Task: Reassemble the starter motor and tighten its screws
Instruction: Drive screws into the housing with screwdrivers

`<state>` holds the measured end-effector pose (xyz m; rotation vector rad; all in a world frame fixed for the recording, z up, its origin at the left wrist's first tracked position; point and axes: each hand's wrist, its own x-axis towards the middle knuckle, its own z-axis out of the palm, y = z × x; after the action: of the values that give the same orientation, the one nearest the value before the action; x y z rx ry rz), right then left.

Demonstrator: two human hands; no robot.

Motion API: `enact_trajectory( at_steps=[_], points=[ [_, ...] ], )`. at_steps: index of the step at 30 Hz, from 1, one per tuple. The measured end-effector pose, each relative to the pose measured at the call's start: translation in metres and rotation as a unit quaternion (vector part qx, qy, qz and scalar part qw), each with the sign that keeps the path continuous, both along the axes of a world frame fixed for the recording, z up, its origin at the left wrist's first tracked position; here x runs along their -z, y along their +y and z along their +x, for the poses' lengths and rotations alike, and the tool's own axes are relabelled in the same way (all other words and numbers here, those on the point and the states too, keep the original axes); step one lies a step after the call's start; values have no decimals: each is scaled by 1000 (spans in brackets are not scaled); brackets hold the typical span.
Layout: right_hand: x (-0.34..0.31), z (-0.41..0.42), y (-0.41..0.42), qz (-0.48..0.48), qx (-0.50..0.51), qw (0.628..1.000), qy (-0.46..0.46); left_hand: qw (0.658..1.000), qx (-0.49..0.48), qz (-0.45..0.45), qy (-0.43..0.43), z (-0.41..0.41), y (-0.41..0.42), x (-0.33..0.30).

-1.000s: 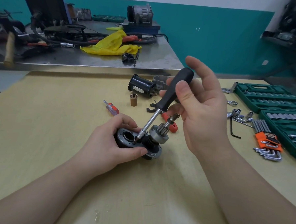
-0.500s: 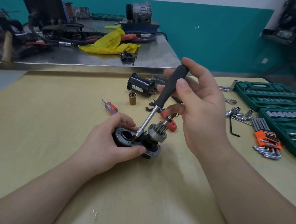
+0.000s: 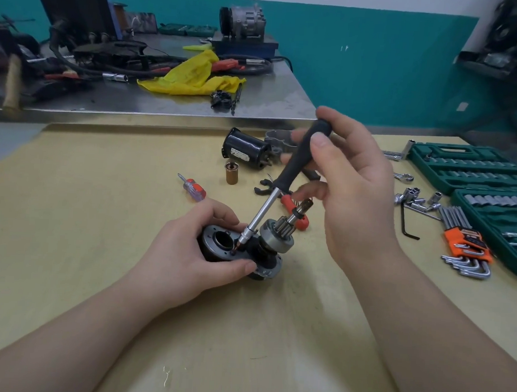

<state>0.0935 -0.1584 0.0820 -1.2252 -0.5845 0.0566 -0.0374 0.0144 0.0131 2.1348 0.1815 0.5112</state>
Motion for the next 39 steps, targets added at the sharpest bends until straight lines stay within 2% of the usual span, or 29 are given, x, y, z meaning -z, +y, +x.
enact_trajectory(
  at_steps=[3, 7, 9, 15, 18, 23, 27, 31, 36, 39],
  points=[
    [-1, 1, -2, 27, -108, 994, -1, 1000, -1, -7, 4, 1, 1, 1],
    [-3, 8, -8, 28, -171, 985, -17, 1000, -1, -12, 7, 2, 3, 2],
    [-3, 8, -6, 21, -152, 988, -22, 1000, 1, -20, 8, 2, 3, 3],
    [6, 5, 3, -33, 49, 997, -51, 1000, 2, -15, 1, 0, 1, 2],
    [7, 1, 3, -17, 32, 998, -47, 1000, 1, -20, 1, 1, 1, 2],
    [0, 2, -3, 36, -95, 995, 1, 1000, -2, -20, 7, 1, 1, 1],
    [-1, 4, -5, 43, -114, 992, 16, 1000, -2, -20, 6, 1, 1, -1],
    [1, 2, 0, 48, -75, 996, 3, 1000, -3, -13, 7, 0, 1, 0],
    [7, 2, 5, -19, 117, 993, -24, 1000, 2, 4, 8, -1, 0, 2],
    [6, 1, 3, -27, 98, 994, -39, 1000, -1, -4, 9, -1, -1, 1]
  ],
)
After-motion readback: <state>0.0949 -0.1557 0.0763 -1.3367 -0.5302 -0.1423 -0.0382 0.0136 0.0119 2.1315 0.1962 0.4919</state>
